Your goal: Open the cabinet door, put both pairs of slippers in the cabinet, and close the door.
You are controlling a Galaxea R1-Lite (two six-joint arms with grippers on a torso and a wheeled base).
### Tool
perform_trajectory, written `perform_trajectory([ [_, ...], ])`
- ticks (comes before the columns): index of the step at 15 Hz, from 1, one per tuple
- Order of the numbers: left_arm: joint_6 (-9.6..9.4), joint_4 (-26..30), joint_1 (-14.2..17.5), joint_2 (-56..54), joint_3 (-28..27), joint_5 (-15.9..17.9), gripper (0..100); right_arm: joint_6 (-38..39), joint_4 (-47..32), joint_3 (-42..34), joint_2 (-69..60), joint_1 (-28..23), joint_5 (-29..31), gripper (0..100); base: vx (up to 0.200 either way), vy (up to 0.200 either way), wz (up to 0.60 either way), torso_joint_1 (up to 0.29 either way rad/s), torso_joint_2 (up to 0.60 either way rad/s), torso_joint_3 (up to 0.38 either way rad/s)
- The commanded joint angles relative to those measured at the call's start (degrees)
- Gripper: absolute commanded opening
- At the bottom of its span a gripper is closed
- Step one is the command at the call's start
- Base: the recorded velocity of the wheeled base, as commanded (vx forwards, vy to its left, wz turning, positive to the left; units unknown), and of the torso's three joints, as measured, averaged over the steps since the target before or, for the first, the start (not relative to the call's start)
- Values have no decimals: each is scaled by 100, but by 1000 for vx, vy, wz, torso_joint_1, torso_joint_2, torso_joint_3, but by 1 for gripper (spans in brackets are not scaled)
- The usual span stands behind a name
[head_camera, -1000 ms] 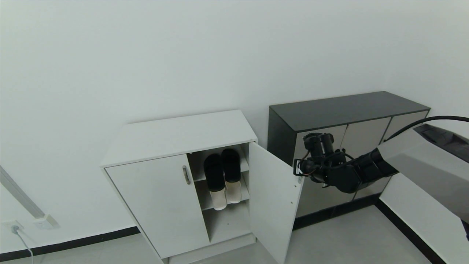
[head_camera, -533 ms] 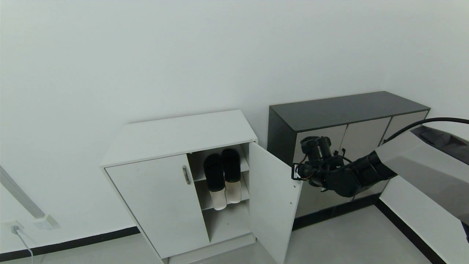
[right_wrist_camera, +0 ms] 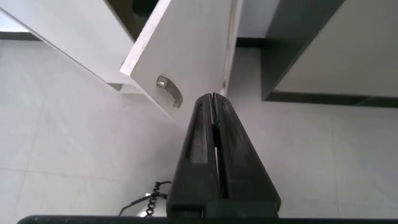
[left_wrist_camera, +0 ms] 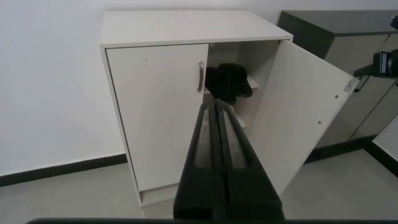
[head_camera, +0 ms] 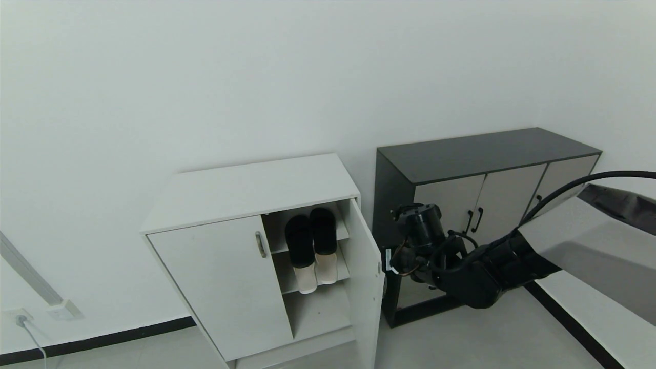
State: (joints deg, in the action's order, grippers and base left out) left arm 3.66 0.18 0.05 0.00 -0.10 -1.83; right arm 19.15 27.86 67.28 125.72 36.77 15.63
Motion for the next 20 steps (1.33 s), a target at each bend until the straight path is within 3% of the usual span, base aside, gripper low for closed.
perform_trajectory([
  [1,3,-1,4,9,1,-2,0,-8,97,-250,-294,155,-51,0,0,0,0,0,0,0],
  [5,3,-1,4,9,1,-2,0,-430,150,-760,-654,410,-86,0,0,0,0,0,0,0],
  [12,3,-1,4,9,1,-2,0,-553,405,-962,-812,481,-201,0,0,0,0,0,0,0],
  [16,3,-1,4,9,1,-2,0,-588,422,-1015,-804,481,-209,0,0,0,600,2,1,0],
  [20,3,-1,4,0,1,-2,0,-641,906,-1314,-804,393,-376,0,0,0,0,0,0,0],
])
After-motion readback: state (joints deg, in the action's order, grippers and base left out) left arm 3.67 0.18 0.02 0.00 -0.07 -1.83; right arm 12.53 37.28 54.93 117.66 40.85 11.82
